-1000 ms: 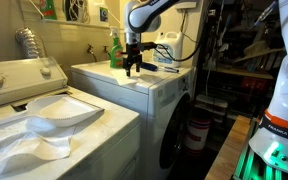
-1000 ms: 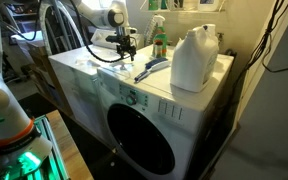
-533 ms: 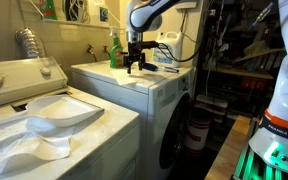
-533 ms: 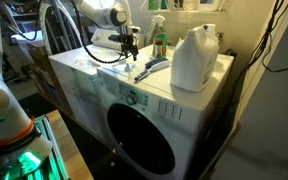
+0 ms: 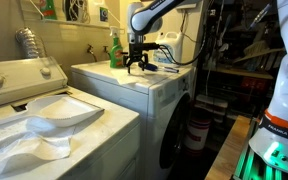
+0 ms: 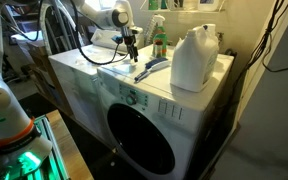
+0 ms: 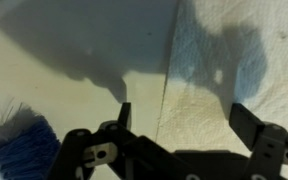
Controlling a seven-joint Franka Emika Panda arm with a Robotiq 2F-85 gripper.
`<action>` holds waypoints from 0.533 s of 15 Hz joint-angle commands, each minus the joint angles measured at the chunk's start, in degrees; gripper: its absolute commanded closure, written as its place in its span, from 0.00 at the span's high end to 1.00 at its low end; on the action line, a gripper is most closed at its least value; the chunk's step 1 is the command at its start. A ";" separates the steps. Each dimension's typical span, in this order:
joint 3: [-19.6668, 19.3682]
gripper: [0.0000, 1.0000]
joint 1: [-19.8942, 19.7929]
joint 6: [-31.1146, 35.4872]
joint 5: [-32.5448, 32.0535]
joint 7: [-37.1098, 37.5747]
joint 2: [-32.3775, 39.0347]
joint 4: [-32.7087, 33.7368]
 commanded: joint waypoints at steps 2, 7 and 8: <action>-1.93 1.00 0.86 3.40 -1.08 9.11 -1.41 -0.33; 1.49 1.00 -0.83 1.63 1.13 -6.75 -8.38 -3.32; 1.33 1.00 -0.54 0.49 -0.13 -8.46 -10.40 -4.01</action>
